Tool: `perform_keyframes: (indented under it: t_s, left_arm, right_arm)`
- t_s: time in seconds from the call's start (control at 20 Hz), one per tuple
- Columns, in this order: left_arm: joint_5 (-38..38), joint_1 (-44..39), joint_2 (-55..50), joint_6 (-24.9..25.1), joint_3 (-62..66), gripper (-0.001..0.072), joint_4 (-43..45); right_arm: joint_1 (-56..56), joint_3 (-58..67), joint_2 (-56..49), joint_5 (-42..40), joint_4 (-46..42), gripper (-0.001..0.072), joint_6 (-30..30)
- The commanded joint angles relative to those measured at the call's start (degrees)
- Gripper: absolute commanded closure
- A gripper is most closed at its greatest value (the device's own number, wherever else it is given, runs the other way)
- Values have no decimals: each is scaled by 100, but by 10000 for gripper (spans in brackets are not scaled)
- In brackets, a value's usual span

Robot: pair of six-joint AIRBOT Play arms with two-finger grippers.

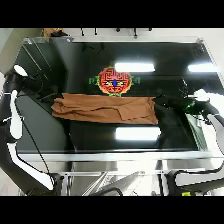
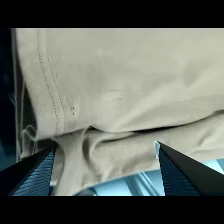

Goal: Fold the shirts.

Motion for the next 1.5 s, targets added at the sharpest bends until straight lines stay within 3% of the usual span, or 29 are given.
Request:
perform_keyframes:
  t_s: [0.0,0.2,0.45,0.5,0.55,0.65,0.75,0.8,0.9,1.15,1.35,1.45]
  left_arm:
    - [-376,-98,-17,-243,734,15,-17]
    - [-293,-450,-11,-380,1178,15,-22]
    - [201,-1095,-20,-376,767,16,-20]
    - [321,-1241,-17,-374,660,16,-20]
    - [431,-1379,-20,-372,566,16,-17]
    - [643,-1714,-20,-372,372,16,-17]
    - [916,-2026,-20,-369,155,18,-17]
    - [1123,-2214,-20,-372,31,150,-20]
    - [1631,-2599,-22,-245,-197,692,-17]
    - [2538,-3866,-382,-157,-345,693,-66]
    - [3106,-4809,-1137,52,184,693,-1375]
    - [3248,-5198,-1576,48,846,693,-1617]
  right_arm:
    - [-177,31,-219,448,-706,11,730]
    - [72,35,-629,549,-557,11,726]
    - [697,326,-831,479,-345,17,675]
    - [837,442,-831,452,-341,75,678]
    - [973,573,-831,433,-345,183,673]
    - [1193,809,-833,341,-343,269,669]
    - [1333,990,-833,356,-343,562,669]
    - [1351,1080,-831,415,-343,690,684]
    - [1316,1325,-748,658,-435,687,859]
    - [708,2437,-129,2044,-933,687,1720]
    - [105,3565,275,3032,-953,688,2155]
    - [-13,4002,361,3314,-968,688,2264]
